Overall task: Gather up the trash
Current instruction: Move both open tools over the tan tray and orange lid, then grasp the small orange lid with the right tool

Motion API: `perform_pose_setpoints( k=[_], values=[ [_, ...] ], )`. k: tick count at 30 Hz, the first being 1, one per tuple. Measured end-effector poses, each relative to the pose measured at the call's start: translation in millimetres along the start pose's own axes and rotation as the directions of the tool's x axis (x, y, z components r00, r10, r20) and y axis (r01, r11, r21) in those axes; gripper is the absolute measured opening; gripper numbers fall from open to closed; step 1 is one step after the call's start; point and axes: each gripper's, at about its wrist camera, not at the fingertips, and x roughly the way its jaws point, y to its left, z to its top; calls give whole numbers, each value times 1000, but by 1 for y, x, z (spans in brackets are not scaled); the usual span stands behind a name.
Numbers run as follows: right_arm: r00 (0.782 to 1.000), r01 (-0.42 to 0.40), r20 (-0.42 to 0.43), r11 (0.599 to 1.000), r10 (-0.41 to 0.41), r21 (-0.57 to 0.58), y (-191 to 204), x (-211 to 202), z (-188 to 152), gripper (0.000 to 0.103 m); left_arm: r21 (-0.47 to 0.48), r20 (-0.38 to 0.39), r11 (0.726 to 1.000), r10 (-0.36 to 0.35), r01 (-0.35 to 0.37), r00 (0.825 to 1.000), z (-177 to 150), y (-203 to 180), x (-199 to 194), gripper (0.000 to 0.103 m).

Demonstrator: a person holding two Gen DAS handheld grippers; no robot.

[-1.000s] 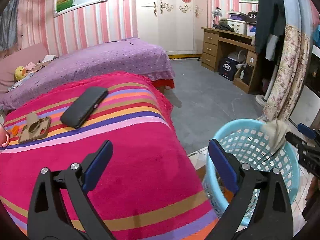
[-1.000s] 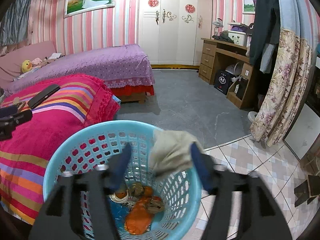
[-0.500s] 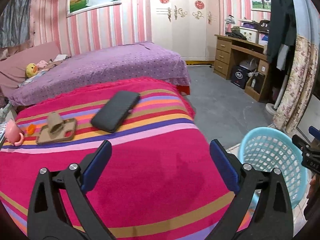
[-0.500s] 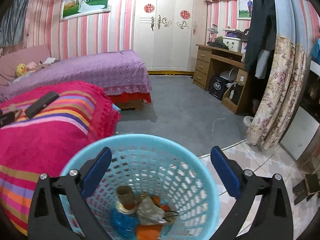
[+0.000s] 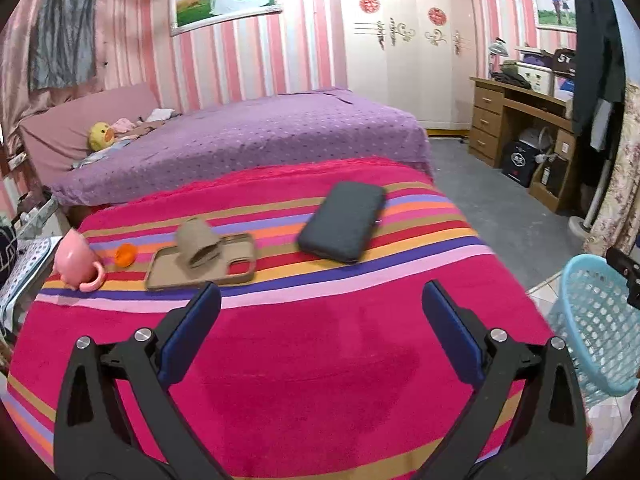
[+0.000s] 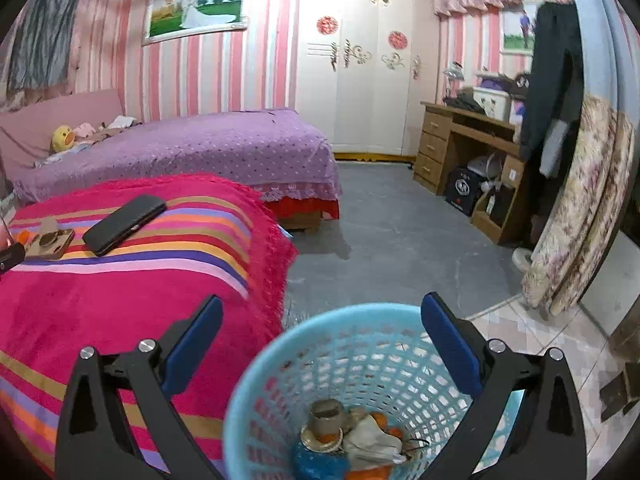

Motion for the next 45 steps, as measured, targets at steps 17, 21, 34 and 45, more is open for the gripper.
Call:
perform_pose_setpoints(
  k=[17, 21, 34, 45],
  values=[
    [997, -72, -10, 996, 72, -52, 94, 7, 8, 97, -60, -53, 993, 95, -98, 994, -13, 110, 21, 97],
    [995, -94, -29, 993, 92, -65, 118, 14, 10, 97, -93, -69, 989, 113, -119, 991, -15, 137, 26, 97],
    [981, -190, -57, 979, 186, -74, 207, 33, 23, 97, -189, -97, 956, 209, -224, 973, -8, 234, 35, 97],
    [920, -389, -75, 878, 384, -277, 385, 47, 65, 97, -182, -135, 934, 287, -308, 948, -12, 292, 41, 97]
  ],
)
